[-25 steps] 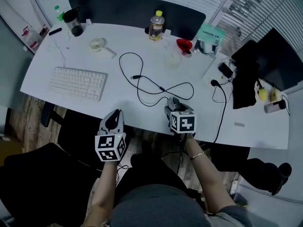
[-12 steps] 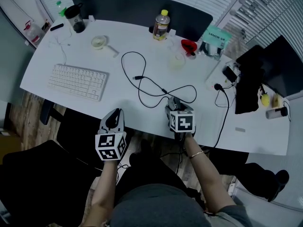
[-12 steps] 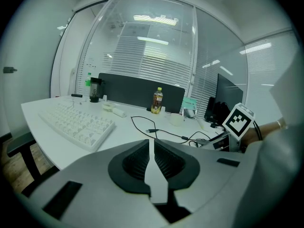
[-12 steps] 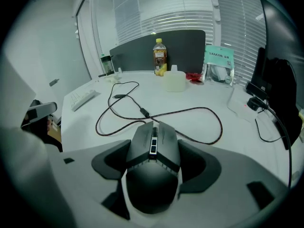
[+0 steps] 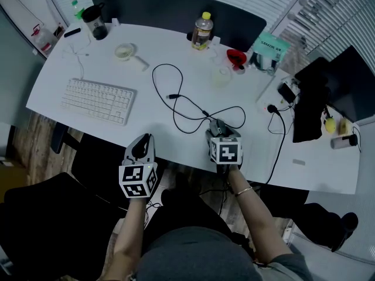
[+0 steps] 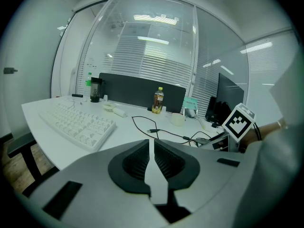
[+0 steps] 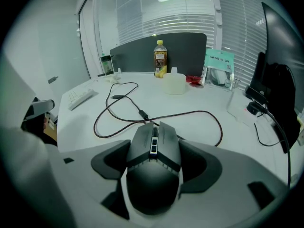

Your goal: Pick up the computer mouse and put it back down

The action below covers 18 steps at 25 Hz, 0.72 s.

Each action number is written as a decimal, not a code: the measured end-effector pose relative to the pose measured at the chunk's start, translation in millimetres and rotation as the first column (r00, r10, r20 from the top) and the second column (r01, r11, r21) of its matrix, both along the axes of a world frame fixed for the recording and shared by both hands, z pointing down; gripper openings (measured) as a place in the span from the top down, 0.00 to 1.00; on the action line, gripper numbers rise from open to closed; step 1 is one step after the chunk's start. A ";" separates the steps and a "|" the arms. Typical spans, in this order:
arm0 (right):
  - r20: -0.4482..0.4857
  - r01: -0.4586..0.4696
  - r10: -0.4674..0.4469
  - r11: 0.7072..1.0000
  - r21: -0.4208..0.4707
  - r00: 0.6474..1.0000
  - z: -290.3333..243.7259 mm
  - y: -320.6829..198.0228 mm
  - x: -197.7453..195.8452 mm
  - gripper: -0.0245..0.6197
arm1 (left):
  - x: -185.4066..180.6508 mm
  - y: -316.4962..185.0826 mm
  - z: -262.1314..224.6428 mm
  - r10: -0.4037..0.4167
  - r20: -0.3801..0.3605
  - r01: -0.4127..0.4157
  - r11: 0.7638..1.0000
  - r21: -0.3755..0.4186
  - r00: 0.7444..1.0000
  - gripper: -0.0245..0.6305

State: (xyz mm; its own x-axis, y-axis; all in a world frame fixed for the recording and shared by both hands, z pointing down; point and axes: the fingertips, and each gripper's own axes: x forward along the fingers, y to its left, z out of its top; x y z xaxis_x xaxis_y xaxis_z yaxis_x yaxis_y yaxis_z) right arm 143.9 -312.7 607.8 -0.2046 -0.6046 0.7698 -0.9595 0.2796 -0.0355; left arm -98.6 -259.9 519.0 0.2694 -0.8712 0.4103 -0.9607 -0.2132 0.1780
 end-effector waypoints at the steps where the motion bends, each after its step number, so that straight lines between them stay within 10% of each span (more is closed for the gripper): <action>1: 0.002 -0.004 0.004 1.000 0.004 1.000 -0.3 -0.2 -0.1 0.47 | -0.2 0.3 -0.4 0.000 0.000 0.000 1.000 0.000 1.000 0.90; 18: 0.120 -0.090 0.066 0.975 0.202 0.991 -59.8 11.3 3.5 0.47 | -1.1 14.1 -13.9 0.020 0.002 -0.020 0.999 0.037 1.000 0.90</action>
